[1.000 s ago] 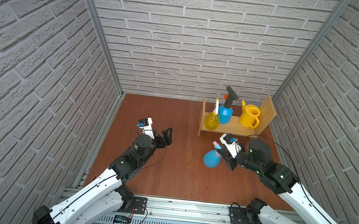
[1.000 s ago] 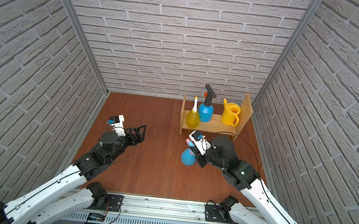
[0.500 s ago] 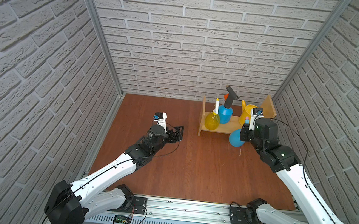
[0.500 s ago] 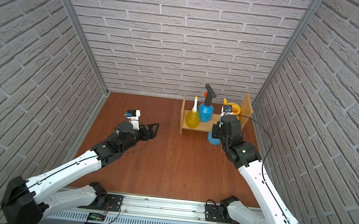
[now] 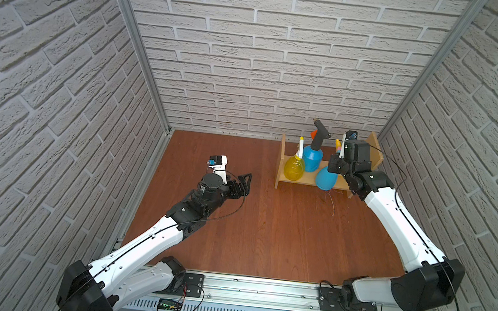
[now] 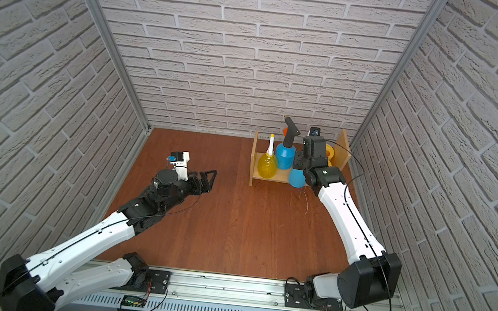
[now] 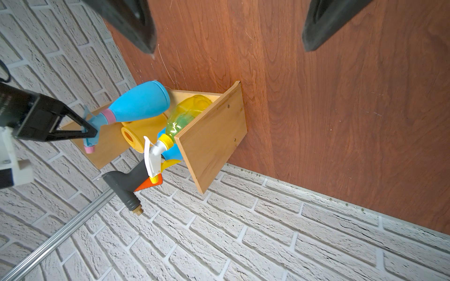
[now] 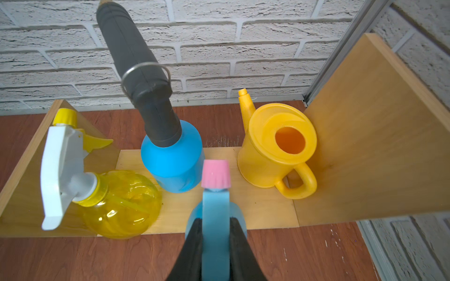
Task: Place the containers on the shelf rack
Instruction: 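Place the container on the shelf.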
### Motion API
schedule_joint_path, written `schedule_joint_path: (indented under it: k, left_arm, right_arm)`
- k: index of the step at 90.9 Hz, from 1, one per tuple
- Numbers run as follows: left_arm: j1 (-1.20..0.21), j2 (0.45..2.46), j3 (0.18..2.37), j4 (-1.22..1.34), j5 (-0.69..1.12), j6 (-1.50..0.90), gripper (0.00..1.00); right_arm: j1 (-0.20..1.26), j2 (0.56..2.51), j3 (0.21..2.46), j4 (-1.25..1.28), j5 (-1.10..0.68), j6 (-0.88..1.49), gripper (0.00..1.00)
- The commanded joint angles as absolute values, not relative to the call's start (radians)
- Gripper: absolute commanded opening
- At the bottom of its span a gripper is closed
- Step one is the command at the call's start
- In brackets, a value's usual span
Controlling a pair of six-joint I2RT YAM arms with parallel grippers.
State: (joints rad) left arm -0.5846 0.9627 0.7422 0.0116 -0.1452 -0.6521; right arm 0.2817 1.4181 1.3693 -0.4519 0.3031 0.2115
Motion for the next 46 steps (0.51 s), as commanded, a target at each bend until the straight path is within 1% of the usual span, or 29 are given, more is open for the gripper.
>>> schedule_joint_path:
  k: [1, 23, 46]
  left_arm:
    - [-0.573, 0.933, 0.739, 0.007, -0.150, -0.638, 0.98]
    - [-0.567, 0.899, 0.735, -0.029, -0.162, -0.636, 0.98]
    - [-0.565, 0.900, 0.733, -0.032, -0.169, -0.639, 0.98]
  right_arm:
    - [0.263, 1.453, 1.424, -0.379, 0.286, 0.229, 0.03]
    - [0.246, 1.525, 1.466, -0.373, 0.291, 0.224, 0.04]
    - [0.236, 1.586, 1.517, -0.394, 0.298, 0.212, 0.11]
